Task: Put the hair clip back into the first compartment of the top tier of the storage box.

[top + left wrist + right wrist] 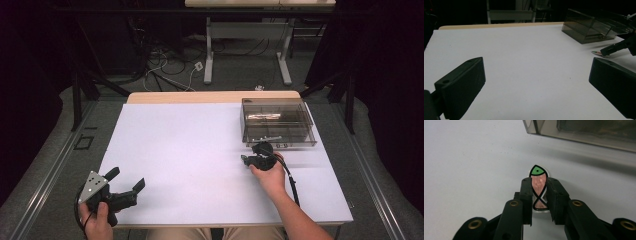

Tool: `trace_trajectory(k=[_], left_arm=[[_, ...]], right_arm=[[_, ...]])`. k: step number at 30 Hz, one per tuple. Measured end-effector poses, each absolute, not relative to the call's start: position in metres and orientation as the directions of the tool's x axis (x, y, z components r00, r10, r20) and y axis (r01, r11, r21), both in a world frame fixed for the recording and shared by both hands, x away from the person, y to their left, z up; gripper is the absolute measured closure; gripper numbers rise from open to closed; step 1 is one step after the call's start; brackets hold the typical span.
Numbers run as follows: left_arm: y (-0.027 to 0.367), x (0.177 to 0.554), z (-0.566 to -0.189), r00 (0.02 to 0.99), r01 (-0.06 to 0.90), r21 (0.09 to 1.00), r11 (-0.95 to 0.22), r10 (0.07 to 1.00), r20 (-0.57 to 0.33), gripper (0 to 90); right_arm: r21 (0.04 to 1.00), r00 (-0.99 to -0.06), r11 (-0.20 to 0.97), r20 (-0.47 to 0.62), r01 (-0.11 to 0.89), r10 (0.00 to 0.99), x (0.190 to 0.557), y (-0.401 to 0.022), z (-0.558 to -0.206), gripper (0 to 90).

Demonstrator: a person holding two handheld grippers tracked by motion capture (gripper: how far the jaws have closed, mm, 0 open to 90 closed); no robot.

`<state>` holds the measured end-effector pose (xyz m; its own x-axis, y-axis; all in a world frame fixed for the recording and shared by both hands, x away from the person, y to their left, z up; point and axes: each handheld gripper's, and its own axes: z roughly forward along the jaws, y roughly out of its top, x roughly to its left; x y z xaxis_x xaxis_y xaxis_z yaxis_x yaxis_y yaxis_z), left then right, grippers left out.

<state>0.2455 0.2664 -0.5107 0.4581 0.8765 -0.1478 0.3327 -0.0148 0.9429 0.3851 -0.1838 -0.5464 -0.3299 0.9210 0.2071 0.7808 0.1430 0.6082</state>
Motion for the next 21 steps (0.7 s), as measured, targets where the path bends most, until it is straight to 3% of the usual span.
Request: trace_trajectory(k=[21], left_arm=[[0.2672, 0.2462, -0.5112, 0.460, 0.337, 0.941, -0.018, 0.876, -0.148, 0.7]], right_arm=[[0.595, -0.344, 0.173, 0.187, 0.785, 0.920, 0.3843, -0.1804, -0.5487, 72.3]])
